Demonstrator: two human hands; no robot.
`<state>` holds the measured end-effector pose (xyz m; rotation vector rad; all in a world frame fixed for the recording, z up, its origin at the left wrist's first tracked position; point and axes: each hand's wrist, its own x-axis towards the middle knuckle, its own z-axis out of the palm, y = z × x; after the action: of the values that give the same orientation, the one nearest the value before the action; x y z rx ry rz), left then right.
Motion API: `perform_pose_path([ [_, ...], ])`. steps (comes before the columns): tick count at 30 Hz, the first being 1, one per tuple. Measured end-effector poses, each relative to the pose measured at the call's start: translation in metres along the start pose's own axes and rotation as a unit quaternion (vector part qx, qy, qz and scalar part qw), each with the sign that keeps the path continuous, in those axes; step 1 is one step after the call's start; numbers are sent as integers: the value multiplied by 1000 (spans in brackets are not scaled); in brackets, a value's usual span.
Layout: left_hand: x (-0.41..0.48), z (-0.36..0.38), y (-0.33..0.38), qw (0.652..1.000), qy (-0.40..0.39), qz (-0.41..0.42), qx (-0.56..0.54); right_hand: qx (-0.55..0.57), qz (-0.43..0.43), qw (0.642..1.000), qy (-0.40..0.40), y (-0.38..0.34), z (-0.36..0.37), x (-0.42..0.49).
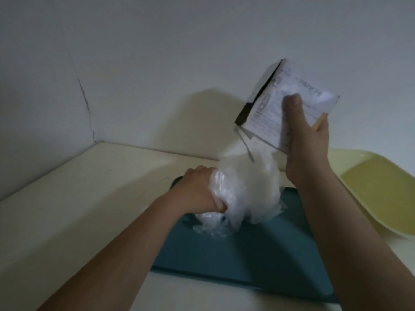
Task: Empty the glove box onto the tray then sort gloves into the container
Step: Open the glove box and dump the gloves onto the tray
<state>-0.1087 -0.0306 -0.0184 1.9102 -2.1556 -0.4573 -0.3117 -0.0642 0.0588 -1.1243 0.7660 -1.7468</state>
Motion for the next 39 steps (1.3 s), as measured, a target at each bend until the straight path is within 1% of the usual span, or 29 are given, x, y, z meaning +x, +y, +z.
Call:
perform_pose_path([
  [3, 1, 0, 14, 998, 18, -11, 53, -4, 32, 998, -45, -7, 3, -2],
  [4, -2, -3, 15, 998, 19, -11, 55, -16, 47, 997, -59, -7, 2, -3],
  [5, -8, -9, 17, 999, 5, -15, 28, -31, 63, 995, -73, -5, -1, -5],
  [6, -14, -16, 18, 999, -22, -22, -22, -45, 76, 992, -88, -2, -5, -6],
  [8, -30, -32, 18, 987, -65, -19, -145, -48, 98, 988, -111, 1, -14, -10],
  [10, -40, -42, 15, 975, -46, -3, -217, -38, 120, 986, -108, 4, -21, -13],
  [14, -49, -40, 6, 957, 28, -22, -288, -75, 137, 981, -118, 4, -23, -17],
  [16, -49, -37, 2, 954, 70, -43, -289, -95, 141, 979, -116, 5, -24, -20],
  [18, -48, -40, 0, 953, 135, -53, -265, -92, 137, 980, -109, 5, -27, -19],
  [19, -48, -45, 0, 952, 187, -39, -240, -83, 135, 981, -110, 5, -29, -15],
  [20, -49, -51, 1, 944, 255, -4, -209, -64, 132, 982, -118, 3, -31, -11],
  [22, -51, -66, 11, 906, 376, 88, -171, -6, 122, 980, -155, -2, -34, 2],
  [23, -53, -72, 20, 891, 402, 125, -171, 15, 121, 977, -173, -3, -35, 7],
  [24, -53, -79, 29, 887, 398, 152, -178, 28, 118, 975, -187, -6, -35, 11],
  [25, -52, -82, 39, 896, 367, 167, -186, 35, 118, 970, -208, -6, -35, 13],
  [26, -50, -83, 49, 915, 319, 169, -182, 27, 117, 966, -227, -4, -35, 16],
  [28, -41, -79, 60, 951, 229, 165, -130, -12, 118, 961, -251, 1, -32, 17],
  [31, -29, -75, 63, 976, 136, 152, -73, -35, 102, 959, -261, 6, -28, 16],
  [33, -24, -74, 59, 977, 133, 157, -61, -42, 96, 963, -247, 5, -27, 17],
  [36, -26, -69, 52, 968, 178, 170, -56, -2, 126, 971, -203, 3, -33, 23],
  [37, -27, -68, 50, 969, 176, 159, -66, 13, 135, 971, -197, 2, -36, 25],
  [39, -30, -67, 48, 976, 158, 121, -85, 15, 152, 965, -215, 4, -38, 24],
])
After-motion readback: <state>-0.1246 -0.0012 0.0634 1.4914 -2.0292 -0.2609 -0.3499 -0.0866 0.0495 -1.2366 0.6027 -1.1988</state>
